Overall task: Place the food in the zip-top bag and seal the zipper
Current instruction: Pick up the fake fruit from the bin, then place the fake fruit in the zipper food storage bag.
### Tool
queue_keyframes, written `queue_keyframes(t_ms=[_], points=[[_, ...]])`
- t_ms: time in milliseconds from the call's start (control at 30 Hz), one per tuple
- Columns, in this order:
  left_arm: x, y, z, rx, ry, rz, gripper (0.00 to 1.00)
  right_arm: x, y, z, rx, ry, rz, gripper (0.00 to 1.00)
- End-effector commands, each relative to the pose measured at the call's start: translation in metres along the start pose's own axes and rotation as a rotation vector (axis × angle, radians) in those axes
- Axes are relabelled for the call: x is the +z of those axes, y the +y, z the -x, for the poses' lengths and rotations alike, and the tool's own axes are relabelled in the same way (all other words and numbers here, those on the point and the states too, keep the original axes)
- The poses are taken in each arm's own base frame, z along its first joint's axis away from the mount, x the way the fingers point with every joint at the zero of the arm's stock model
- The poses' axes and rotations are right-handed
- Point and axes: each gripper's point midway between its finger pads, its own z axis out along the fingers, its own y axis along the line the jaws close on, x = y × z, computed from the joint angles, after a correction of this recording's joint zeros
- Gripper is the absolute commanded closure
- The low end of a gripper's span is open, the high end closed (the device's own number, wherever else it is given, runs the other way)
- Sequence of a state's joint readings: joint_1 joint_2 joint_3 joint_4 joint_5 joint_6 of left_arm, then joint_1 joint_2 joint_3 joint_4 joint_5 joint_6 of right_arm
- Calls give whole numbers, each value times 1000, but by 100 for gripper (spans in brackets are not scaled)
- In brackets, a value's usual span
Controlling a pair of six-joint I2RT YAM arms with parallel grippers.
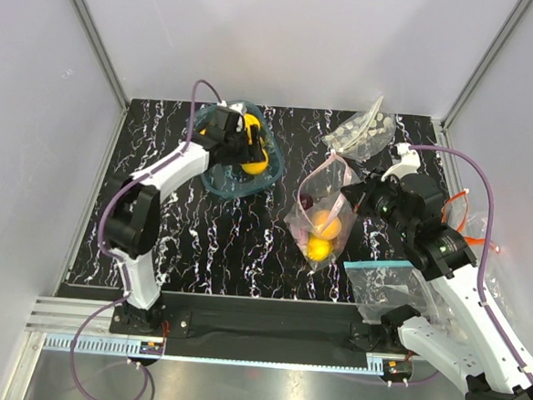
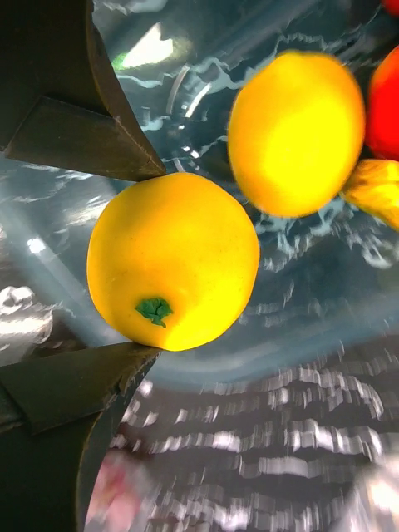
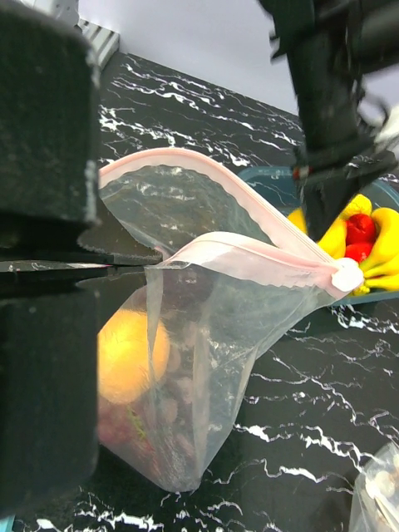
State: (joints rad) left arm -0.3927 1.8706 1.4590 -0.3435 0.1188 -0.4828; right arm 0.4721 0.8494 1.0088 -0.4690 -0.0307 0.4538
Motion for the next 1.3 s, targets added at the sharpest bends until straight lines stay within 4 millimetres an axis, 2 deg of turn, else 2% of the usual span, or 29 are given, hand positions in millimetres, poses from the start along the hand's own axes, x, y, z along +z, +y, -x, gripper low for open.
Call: queue_keyframes(t_ms=[0, 133, 333, 567, 633, 733, 833, 933, 1033, 1067, 1133, 1167, 1233, 1267], points=[[-63, -40, 44, 27, -171, -132, 45, 1, 12, 8, 13, -31, 53, 100], [-103, -64, 46, 40, -229, -220, 46, 7, 13, 5, 21, -19, 61, 100], [-161, -116, 38, 86, -300, -363, 47, 12, 18, 1, 39, 4, 87, 100], [-228, -180, 12, 158, -357, -515, 48, 13, 22, 2, 49, 4, 104, 100], [-236, -194, 4, 172, -359, -539, 48, 12, 22, 3, 50, 0, 106, 100], [-237, -204, -6, 176, -343, -558, 48, 11, 24, 5, 55, -3, 110, 100], [-234, -224, -25, 198, -300, -600, 49, 11, 24, 6, 57, 5, 105, 100], [-223, -234, -33, 220, -275, -600, 49, 8, 28, 9, 67, -4, 118, 100], [-212, -240, -34, 241, -257, -588, 49, 6, 31, 9, 83, -4, 135, 100], [-199, -238, -40, 256, -223, -563, 49, 5, 33, 9, 87, -1, 142, 100], [-199, -246, -39, 272, -206, -570, 49, 3, 34, 9, 89, 1, 147, 100], [-189, -244, -46, 287, -179, -546, 48, 2, 35, 10, 88, 1, 150, 100], [-185, -244, -41, 297, -188, -511, 46, 0, 36, 12, 87, -3, 149, 100], [-173, -238, -47, 305, -157, -464, 41, 0, 37, 12, 89, -5, 152, 100]])
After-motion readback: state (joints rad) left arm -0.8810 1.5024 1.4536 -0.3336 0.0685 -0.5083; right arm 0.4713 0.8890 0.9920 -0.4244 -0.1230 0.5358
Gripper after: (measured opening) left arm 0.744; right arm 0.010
